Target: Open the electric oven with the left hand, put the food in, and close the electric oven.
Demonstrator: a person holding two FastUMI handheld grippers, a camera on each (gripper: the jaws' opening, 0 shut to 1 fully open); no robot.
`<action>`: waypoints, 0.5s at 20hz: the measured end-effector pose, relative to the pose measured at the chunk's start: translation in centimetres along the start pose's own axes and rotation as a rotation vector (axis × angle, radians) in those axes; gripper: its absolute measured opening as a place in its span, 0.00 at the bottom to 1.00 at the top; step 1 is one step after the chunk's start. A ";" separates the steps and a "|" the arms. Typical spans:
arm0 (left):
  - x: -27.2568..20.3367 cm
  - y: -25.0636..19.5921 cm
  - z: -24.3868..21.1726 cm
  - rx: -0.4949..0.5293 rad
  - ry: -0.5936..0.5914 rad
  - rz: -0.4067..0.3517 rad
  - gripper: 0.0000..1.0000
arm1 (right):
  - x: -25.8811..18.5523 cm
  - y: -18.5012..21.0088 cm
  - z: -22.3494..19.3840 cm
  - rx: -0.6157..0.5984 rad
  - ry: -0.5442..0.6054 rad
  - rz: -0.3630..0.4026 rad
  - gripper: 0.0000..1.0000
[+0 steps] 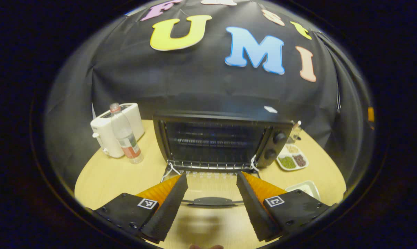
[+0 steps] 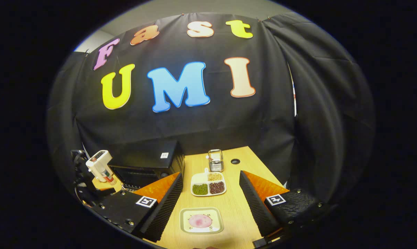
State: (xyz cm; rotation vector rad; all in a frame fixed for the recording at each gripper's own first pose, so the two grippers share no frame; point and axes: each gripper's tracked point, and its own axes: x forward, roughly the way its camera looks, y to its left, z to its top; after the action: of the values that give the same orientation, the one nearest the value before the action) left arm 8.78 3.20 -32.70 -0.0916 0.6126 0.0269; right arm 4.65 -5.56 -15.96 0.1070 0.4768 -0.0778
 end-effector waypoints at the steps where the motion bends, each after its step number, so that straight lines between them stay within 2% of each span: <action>1: -1.1 0.1 1.8 -0.007 -0.040 0.003 1.00 | 0.5 -0.2 -1.2 0.006 0.052 0.014 0.99; 3: -3.6 0.4 5.4 -0.026 -0.123 0.004 1.00 | 1.5 -0.3 -3.6 0.016 0.152 0.056 0.99; 4: -4.9 0.4 7.4 -0.034 -0.166 0.001 0.92 | 2.1 -0.5 -4.8 0.017 0.195 0.070 0.99; 5: -6.4 0.6 9.1 -0.040 -0.206 0.001 1.00 | 2.7 -0.8 -6.0 0.023 0.240 0.081 0.99; 6: -7.7 0.7 10.9 -0.045 -0.244 0.001 0.96 | 3.4 -0.8 -7.3 0.029 0.278 0.100 0.99; 7: -9.0 0.7 12.5 -0.052 -0.284 0.000 1.00 | 3.9 -1.1 -8.9 0.039 0.325 0.103 0.99; 10: -12.8 1.2 16.4 -0.064 -0.383 0.001 0.92 | 5.8 -1.8 -13.3 0.073 0.443 0.112 1.00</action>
State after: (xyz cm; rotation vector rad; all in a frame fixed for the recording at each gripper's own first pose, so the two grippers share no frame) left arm 7.69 5.96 -12.07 -0.1436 0.2290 0.0638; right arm 3.57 -6.00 -30.51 0.2245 0.9096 0.0408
